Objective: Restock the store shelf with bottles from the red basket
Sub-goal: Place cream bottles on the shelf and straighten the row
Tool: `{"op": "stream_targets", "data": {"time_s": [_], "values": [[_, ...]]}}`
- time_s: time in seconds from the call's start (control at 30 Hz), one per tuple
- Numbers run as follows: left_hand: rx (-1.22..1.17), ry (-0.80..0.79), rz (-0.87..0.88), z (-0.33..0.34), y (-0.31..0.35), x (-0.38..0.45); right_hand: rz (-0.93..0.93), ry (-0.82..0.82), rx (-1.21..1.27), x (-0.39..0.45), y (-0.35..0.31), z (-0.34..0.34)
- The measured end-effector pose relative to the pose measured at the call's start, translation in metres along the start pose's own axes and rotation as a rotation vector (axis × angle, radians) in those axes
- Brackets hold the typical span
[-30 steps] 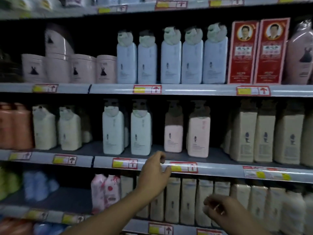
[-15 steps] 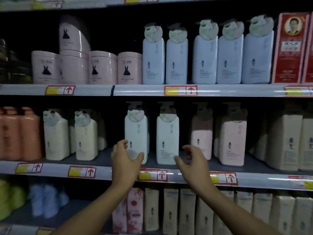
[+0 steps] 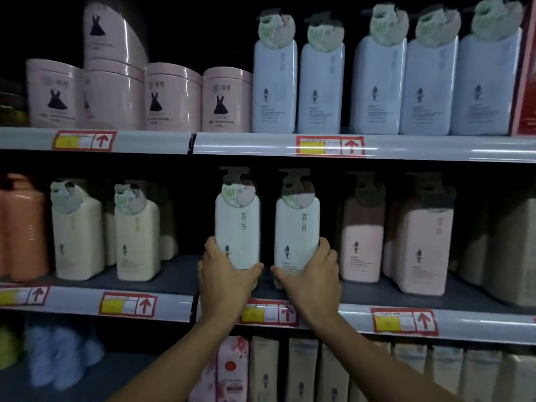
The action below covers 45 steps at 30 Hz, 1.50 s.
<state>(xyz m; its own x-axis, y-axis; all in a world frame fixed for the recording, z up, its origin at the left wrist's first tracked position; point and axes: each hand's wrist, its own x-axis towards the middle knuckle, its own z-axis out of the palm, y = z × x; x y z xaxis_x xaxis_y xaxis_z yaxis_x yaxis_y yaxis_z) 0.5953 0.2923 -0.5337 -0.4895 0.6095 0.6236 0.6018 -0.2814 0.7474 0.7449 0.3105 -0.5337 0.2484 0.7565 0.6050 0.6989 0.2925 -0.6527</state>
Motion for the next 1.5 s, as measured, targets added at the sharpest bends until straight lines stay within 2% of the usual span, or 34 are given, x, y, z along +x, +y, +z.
{"op": "stream_targets", "data": {"time_s": [0.4,0.47,0.53,0.57,0.63,0.7,0.77,0.83,0.93,1.03,1.23,1.5], "values": [[0.016,-0.015,0.031,-0.003,-0.005,-0.003,-0.047,-0.062,0.081,-0.002,0.005,-0.015],[0.033,0.039,0.033,-0.004,-0.003,-0.011,-0.059,-0.111,0.101,-0.004,0.010,-0.022],[0.041,0.145,0.131,-0.004,0.004,-0.026,-0.066,-0.106,0.142,-0.008,0.022,-0.034],[0.007,0.187,0.219,-0.002,0.010,-0.035,-0.091,-0.054,0.180,-0.010,0.030,-0.042],[-0.074,0.178,0.392,0.006,0.028,-0.057,-0.174,0.153,0.193,-0.007,0.051,-0.063],[-0.131,0.045,0.513,0.021,0.050,-0.079,-0.185,0.371,0.134,0.006,0.076,-0.089],[-0.167,-0.154,0.547,0.041,0.073,-0.097,-0.101,0.498,0.066,0.026,0.100,-0.117],[-0.186,-0.315,0.491,0.064,0.090,-0.109,0.039,0.457,0.032,0.045,0.124,-0.137],[-0.221,-0.413,0.371,0.101,0.111,-0.119,0.188,0.244,0.037,0.064,0.153,-0.157],[-0.230,-0.430,0.278,0.133,0.126,-0.121,0.133,0.112,0.136,0.074,0.168,-0.163],[-0.259,-0.423,0.124,0.159,0.129,-0.121,0.037,0.090,0.261,0.077,0.177,-0.166],[-0.266,-0.392,0.089,0.158,0.123,-0.121,0.045,0.069,0.268,0.080,0.183,-0.162]]}}
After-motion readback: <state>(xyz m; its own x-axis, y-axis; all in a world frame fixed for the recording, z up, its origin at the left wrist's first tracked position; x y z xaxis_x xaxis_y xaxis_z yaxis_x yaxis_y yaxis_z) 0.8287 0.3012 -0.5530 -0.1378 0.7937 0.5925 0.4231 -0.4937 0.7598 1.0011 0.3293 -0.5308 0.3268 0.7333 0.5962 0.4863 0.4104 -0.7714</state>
